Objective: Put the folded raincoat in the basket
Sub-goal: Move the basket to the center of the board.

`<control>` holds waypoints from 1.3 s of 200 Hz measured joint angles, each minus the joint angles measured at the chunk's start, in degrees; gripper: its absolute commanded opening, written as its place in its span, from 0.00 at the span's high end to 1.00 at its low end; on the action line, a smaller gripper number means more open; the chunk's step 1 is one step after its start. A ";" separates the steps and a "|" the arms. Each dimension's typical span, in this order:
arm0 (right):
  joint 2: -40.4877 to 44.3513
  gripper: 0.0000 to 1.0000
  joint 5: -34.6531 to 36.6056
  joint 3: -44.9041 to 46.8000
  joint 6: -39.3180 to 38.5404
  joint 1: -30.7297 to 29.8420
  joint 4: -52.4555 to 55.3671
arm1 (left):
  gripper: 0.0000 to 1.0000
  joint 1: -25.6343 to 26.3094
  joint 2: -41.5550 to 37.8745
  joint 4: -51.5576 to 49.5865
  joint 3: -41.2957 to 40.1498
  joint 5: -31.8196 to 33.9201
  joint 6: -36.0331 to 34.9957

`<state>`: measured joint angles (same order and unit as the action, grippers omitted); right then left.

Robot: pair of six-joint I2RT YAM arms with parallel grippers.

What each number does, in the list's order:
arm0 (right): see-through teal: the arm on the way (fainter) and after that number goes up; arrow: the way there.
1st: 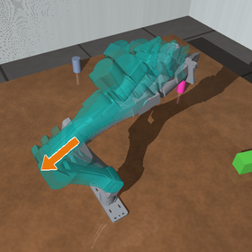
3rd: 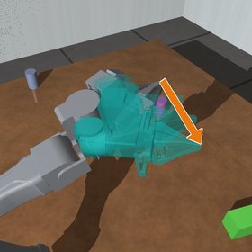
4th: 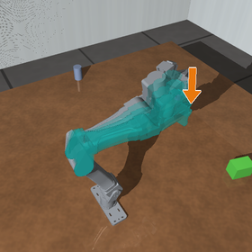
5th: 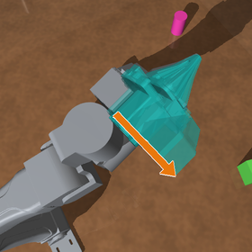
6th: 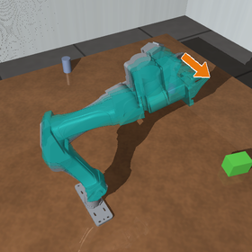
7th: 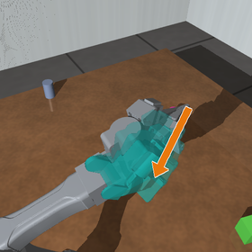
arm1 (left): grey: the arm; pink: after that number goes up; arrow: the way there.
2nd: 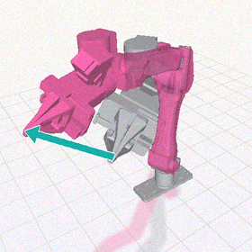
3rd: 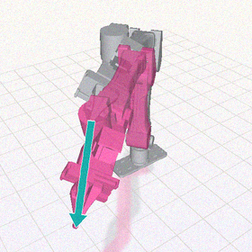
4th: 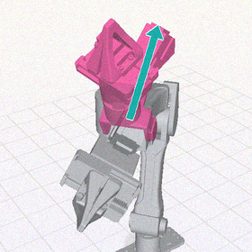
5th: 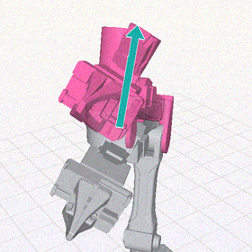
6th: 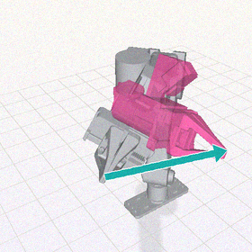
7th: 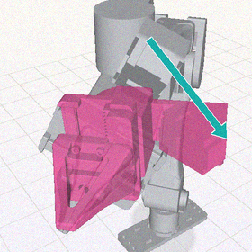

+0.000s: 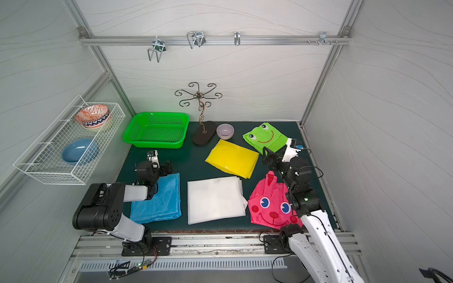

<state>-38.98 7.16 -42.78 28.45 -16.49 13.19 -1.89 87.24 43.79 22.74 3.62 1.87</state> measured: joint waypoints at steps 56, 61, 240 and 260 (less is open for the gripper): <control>-3.61 0.01 -2.10 -0.11 2.47 -7.04 12.90 | 0.00 15.89 -16.11 -19.91 10.88 14.51 0.04; -4.48 0.01 -2.32 -0.28 1.84 -7.82 13.16 | 0.00 16.48 -16.57 -22.03 12.94 14.97 1.25; -15.13 0.04 -13.20 -1.70 -2.62 -15.02 12.22 | 0.01 14.23 29.70 -76.15 75.89 7.08 -4.85; -15.87 0.04 -13.64 -2.64 -2.60 -15.34 12.35 | 0.03 13.20 34.10 -80.81 81.74 6.27 -6.45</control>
<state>-54.85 -6.48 -45.43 25.85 -31.83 25.54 11.31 121.34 -37.01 104.49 9.89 -4.58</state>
